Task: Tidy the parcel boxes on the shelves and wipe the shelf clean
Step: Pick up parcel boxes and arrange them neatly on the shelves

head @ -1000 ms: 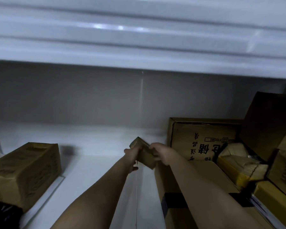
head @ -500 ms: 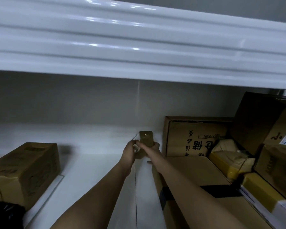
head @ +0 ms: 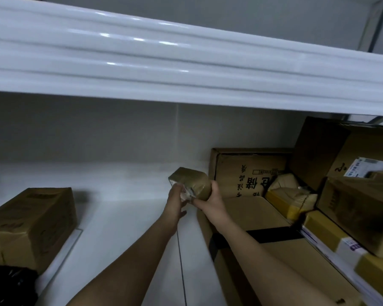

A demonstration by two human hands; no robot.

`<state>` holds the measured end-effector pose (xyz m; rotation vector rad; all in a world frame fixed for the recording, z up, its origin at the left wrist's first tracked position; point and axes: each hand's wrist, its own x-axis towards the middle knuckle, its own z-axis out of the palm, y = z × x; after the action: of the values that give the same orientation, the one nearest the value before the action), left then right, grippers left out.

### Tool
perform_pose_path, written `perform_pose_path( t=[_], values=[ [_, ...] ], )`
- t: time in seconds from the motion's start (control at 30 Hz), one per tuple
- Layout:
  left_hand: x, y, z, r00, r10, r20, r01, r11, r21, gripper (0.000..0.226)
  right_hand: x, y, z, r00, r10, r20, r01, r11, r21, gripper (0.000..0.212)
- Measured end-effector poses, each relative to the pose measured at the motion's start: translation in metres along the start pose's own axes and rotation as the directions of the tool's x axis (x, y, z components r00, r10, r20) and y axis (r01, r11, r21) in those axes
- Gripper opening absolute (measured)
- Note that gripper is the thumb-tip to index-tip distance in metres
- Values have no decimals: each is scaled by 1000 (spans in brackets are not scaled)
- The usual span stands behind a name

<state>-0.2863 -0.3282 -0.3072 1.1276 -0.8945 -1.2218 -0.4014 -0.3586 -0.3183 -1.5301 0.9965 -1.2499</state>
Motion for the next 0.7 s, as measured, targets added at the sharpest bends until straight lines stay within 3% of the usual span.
perform_pose_path(
  t=[0.13, 0.33, 0.47, 0.57, 0.63, 0.7],
  values=[
    [-11, 5, -2, 999, -31, -17, 29, 995, -98, 34, -18, -8, -8, 993, -119, 5, 118, 977, -179, 64],
    [-44, 6, 1, 998, -58, -41, 46, 968, -246, 53, -58, -29, -26, 962, -224, 154, 268, 876, -402, 69],
    [-73, 6, 2, 993, -114, -14, 102, 936, -338, 64, -89, -45, -39, 910, -291, 296, 414, 668, -618, 68],
    [-94, 3, 6, 988, -154, 2, 145, 923, -356, 60, -112, -46, -47, 850, -361, 383, 523, 494, -695, 75],
    [-111, -1, 8, 989, -136, -57, 108, 932, -346, 57, -129, -42, -50, 846, -381, 372, 527, 502, -686, 83],
    [-126, -6, 11, 989, -107, -99, 68, 938, -339, 53, -144, -39, -50, 882, -358, 308, 469, 600, -648, 88]
  ],
)
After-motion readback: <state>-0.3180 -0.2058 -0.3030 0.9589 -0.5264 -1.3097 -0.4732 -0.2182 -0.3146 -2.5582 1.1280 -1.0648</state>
